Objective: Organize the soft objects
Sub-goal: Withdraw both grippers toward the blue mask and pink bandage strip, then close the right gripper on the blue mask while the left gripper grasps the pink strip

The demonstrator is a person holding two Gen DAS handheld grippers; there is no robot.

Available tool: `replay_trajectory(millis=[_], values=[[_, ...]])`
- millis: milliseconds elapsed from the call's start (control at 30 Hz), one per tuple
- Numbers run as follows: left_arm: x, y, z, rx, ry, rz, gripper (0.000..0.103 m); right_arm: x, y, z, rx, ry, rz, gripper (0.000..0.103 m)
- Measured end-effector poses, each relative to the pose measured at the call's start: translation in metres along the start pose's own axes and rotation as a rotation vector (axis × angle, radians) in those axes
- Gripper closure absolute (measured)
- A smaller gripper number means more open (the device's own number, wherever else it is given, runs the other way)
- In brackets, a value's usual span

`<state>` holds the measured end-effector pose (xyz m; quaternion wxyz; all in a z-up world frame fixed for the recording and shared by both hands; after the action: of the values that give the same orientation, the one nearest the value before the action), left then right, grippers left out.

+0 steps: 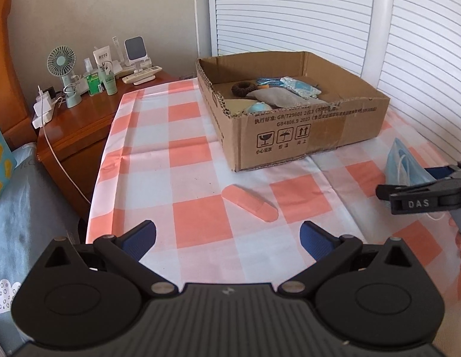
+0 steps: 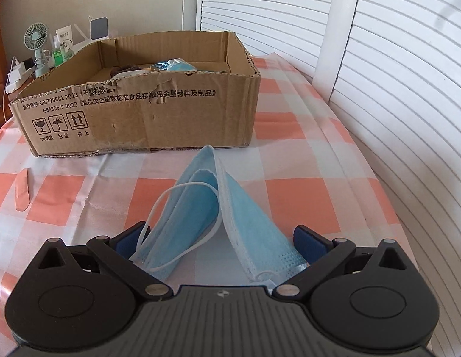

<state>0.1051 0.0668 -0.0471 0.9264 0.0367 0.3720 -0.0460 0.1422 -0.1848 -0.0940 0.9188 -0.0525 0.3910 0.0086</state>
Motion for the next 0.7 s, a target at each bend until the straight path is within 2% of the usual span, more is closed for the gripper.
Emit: replay_trajectory(millis=[367, 700], values=[[0.08, -0.009, 0.022, -0.077, 0.089, 0.065, 0.0, -0.007, -0.003, -0.008, -0.012, -0.038, 0.016, 0.0], [0.069, 0.01, 0.005, -0.137, 0.077, 0.07, 0.0, -0.009, -0.004, -0.011, -0.018, -0.05, 0.026, 0.0]])
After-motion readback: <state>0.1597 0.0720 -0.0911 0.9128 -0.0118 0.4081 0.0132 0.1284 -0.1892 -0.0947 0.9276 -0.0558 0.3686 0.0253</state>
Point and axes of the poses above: each gripper's, at about its wrist camera, not at the fingertips, and x roughly the way its jaws point, y to its left, z to its top, the point moved 1 cm from there along x, roughly the way its jaws point, and after that the axes turned 2 degrees about -y, right-handed, at the moved point
